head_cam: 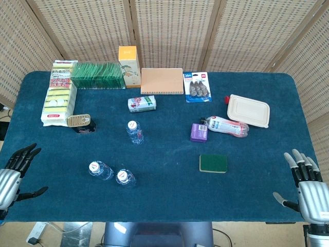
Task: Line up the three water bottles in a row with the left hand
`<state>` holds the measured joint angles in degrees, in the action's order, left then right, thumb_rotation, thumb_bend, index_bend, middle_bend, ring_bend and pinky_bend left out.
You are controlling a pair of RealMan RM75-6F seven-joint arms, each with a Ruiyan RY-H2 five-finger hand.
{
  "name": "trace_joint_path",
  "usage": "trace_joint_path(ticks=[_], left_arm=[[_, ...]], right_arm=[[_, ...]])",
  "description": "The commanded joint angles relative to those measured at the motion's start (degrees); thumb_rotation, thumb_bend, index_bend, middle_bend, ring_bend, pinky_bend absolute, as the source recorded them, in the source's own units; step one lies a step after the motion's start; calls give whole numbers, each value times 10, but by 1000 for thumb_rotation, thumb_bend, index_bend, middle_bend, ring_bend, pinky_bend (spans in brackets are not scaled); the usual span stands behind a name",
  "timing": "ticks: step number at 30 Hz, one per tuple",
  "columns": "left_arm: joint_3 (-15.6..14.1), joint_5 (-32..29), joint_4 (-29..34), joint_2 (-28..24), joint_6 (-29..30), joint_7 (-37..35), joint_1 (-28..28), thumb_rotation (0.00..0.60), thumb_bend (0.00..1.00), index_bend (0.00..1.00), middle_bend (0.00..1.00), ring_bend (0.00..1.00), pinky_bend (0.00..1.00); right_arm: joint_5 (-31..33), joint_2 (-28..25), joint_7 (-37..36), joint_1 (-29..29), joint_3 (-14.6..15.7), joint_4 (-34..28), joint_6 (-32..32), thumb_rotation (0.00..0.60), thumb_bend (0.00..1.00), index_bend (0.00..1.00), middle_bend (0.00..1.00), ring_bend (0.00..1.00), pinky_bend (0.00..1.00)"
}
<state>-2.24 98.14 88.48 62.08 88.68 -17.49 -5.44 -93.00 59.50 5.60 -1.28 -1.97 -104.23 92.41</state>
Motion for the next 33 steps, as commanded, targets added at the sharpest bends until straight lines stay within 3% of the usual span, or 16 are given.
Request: trace_joint_path(ticks=[1,9,13,18,22,27,33], left_arm=[[-1,2,-1,1,2,-1,-1,600,101,0,0,0,50],[-4,15,-5,6,8,-1,-6,600,101,0,0,0,49],[-11,38,-5,6,1,-38,-22,600,102,0,0,0,49],[16,85,28,5,-7,-15,-74,600,102,0,0,0,50],[24,109,79,-12,-48,34,-112,600,101,0,0,0,49],[22,132,161,-29,-146,96,-170,600,101,0,0,0,49],[22,105,220,-29,-231,207,-195,600,101,0,0,0,49]], right_arm=[[1,-1,-2,0,0,0,0,600,0,13,0,0,19],[-1,-5,-9,-2,0,-1,2,600,0,15,0,0,19],[0,-7,-13,-2,0,-2,3,600,0,19,0,0,19],[4,-9,-17,-1,0,-3,-1,600,0,23,0,0,19],[6,-11,-19,-3,-1,-4,2,600,0,23,0,0,18],[12,-15,-27,-4,-3,-4,2,600,0,23,0,0,18],[18,-19,-39,-6,-5,-4,4,600,0,23,0,0,19]])
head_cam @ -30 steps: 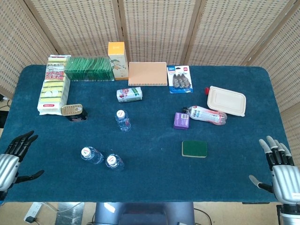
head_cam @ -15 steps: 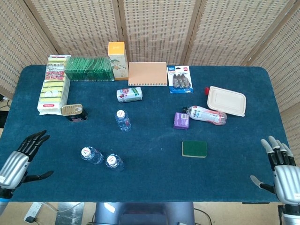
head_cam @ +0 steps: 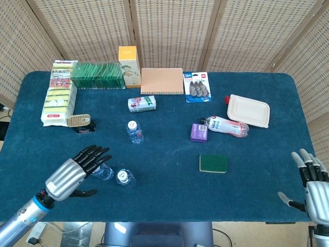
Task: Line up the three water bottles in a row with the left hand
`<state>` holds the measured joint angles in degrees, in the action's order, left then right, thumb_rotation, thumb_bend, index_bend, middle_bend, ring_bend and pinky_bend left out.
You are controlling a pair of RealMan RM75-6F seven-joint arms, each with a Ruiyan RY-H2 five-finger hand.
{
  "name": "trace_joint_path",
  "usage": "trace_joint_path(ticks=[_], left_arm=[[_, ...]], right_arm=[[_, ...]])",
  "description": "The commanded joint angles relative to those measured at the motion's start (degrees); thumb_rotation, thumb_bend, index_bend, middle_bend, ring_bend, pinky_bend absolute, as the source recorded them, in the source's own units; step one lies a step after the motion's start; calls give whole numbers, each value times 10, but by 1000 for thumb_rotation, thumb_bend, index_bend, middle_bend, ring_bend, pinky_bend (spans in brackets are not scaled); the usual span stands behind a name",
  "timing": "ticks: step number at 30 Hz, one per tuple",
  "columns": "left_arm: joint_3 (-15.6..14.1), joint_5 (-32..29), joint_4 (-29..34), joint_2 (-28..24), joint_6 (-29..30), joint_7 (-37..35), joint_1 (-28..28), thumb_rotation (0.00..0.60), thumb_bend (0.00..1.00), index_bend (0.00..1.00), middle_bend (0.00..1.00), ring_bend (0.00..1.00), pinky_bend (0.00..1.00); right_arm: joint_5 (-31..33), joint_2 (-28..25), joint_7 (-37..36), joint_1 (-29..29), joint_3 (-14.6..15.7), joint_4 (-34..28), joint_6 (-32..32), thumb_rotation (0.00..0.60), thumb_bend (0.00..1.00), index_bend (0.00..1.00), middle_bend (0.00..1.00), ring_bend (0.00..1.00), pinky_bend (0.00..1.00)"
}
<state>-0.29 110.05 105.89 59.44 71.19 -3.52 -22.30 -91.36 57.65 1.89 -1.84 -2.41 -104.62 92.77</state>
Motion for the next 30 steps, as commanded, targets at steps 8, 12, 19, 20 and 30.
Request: trace_joint_path(ticks=[8,12,19,20,30], left_arm=[[19,-86,76,30,-134,171,-55,600,101,0,0,0,49],[29,-131,77,49,-157,206,-66,600,101,0,0,0,59],[41,-190,71,88,-198,266,-93,600,102,0,0,0,167],[44,-205,70,95,-204,277,-98,600,101,0,0,0,170],[50,-284,64,126,-207,345,-118,600,112,0,25,11,269]], right_arm=[[1,-5,-10,-3,-1,1,4,600,0,26,0,0,18],[6,-6,-17,-4,-4,2,7,600,0,28,0,0,18],[11,-8,-18,-3,-5,2,2,600,0,29,0,0,18],[11,-7,-18,-3,-6,2,3,600,0,29,0,0,18],[21,-8,-23,-2,-10,4,0,600,0,30,0,0,19]])
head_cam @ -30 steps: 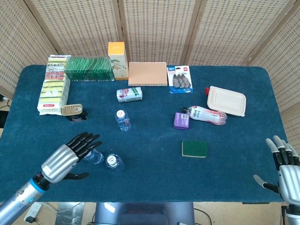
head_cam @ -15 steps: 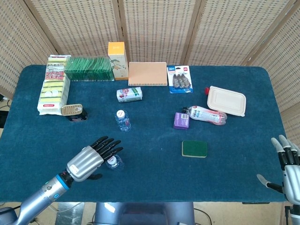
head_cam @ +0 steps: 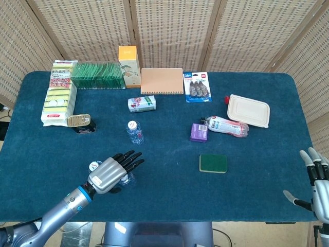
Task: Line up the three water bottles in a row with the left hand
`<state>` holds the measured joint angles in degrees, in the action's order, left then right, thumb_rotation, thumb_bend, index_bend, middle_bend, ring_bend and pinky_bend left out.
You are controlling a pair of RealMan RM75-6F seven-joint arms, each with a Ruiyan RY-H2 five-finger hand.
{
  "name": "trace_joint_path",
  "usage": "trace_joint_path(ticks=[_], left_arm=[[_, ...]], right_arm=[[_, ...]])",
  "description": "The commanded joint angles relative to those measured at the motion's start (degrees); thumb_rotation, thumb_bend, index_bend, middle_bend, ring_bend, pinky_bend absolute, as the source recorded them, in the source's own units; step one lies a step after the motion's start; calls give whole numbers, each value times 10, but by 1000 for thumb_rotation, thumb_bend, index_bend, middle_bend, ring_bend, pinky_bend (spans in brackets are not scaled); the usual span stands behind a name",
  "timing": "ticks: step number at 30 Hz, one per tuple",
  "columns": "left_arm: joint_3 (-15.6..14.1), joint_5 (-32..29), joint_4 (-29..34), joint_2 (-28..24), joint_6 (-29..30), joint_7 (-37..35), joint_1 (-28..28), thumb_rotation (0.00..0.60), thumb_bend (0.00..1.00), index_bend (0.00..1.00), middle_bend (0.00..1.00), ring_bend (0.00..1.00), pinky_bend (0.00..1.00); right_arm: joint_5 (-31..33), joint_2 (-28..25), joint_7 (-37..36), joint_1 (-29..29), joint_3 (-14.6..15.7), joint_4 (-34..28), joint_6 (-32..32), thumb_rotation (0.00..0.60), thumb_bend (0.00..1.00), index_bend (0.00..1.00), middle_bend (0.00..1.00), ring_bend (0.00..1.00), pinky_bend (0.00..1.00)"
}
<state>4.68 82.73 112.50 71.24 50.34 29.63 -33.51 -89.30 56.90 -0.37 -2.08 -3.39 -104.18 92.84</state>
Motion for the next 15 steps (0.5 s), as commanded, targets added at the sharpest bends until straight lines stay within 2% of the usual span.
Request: trace_joint_path(ticks=[1,3,9,12,15], left_arm=[[0,-13,-2,9,2,17,-7,600,124,0,57,30,287],[0,-26,-4,14,4,34,-11,600,152,34,144,95,326],[-3,-57,-2,28,20,77,-18,600,247,312,384,270,398],[-5,-69,1,32,28,92,-21,600,278,345,473,344,436],[-7,-73,2,36,36,99,-24,600,293,380,520,386,462]], right_arm=[[1,0,-1,0,0,0,-1,600,0,30,0,0,18],[3,0,0,0,-1,0,-1,600,0,30,0,0,18],[5,0,-2,0,-3,0,-1,600,0,31,0,0,18],[6,0,-2,0,-3,1,-1,600,0,33,0,0,19],[6,0,-2,0,-3,1,-1,600,0,34,0,0,18]])
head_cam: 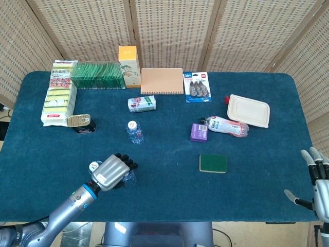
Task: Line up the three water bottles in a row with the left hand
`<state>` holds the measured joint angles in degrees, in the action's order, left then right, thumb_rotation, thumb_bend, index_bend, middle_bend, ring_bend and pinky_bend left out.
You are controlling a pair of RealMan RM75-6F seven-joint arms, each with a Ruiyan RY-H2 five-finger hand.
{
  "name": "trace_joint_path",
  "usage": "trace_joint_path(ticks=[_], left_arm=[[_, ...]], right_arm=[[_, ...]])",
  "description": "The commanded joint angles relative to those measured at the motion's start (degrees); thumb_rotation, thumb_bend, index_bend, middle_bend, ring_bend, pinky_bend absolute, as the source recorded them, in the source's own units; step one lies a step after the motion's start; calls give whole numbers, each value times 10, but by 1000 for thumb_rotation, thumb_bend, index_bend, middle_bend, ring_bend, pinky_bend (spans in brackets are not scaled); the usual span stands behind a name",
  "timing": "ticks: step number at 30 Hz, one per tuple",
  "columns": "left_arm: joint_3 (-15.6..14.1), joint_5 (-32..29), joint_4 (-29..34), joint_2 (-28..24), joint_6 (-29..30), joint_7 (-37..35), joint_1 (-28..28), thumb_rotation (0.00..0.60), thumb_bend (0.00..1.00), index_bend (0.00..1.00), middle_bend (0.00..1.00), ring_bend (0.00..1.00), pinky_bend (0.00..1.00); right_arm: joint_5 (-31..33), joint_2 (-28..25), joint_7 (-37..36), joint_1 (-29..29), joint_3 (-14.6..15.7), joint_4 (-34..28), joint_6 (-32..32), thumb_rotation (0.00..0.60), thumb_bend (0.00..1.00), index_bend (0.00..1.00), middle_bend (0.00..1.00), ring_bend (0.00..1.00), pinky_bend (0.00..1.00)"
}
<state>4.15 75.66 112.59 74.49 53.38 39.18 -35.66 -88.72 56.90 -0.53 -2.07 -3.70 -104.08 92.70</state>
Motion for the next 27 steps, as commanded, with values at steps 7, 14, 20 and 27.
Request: trace_joint_path(ticks=[7,14,20,27], left_arm=[[-2,13,3,7,24,-13,-6,600,297,419,549,412,472],[25,50,6,13,42,-42,-25,600,293,419,549,411,474],[67,34,-3,40,33,-33,-65,600,292,420,549,412,473],[110,-37,-31,95,4,12,-130,600,292,419,549,412,475]], right_arm=[[-1,0,0,-1,0,1,1,600,0,34,0,0,18],[-1,1,2,0,0,1,-1,600,0,35,0,0,19],[2,-1,-2,0,-1,1,-1,600,0,38,0,0,19],[5,-3,-9,0,-2,4,-4,600,0,40,0,0,19]])
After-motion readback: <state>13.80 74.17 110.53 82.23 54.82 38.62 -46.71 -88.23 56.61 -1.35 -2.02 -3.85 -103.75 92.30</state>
